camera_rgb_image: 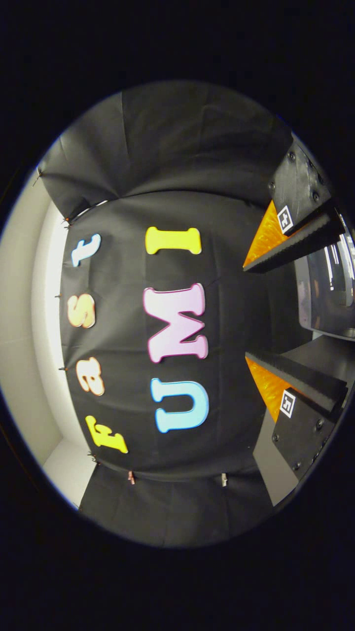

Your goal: Put the clothes into the washing machine and then close the washing machine lid.

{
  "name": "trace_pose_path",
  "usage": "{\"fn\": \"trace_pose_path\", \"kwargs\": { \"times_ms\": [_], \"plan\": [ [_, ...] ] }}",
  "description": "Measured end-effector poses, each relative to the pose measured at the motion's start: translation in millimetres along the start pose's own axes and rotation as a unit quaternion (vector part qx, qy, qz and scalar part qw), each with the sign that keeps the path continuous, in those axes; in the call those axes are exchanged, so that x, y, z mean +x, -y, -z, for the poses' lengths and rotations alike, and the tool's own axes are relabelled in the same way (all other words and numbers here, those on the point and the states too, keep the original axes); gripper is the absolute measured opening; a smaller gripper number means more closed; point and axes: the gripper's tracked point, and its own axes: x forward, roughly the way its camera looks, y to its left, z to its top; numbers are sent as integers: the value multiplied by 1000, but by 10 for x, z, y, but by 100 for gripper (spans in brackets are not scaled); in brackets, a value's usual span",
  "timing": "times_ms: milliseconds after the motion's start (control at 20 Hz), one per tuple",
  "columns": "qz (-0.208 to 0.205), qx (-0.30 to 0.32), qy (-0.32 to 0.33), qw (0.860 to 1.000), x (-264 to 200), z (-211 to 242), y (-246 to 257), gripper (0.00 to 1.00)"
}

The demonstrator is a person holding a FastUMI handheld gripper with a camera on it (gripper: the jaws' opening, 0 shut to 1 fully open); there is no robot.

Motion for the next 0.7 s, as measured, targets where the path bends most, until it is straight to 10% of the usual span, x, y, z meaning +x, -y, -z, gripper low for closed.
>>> {"fn": "trace_pose_path", "kwargs": {
  "times_ms": [700],
  "plan": [
    [-9, -6, -4, 1000, -322, 82, -460, 99]
  ]
}}
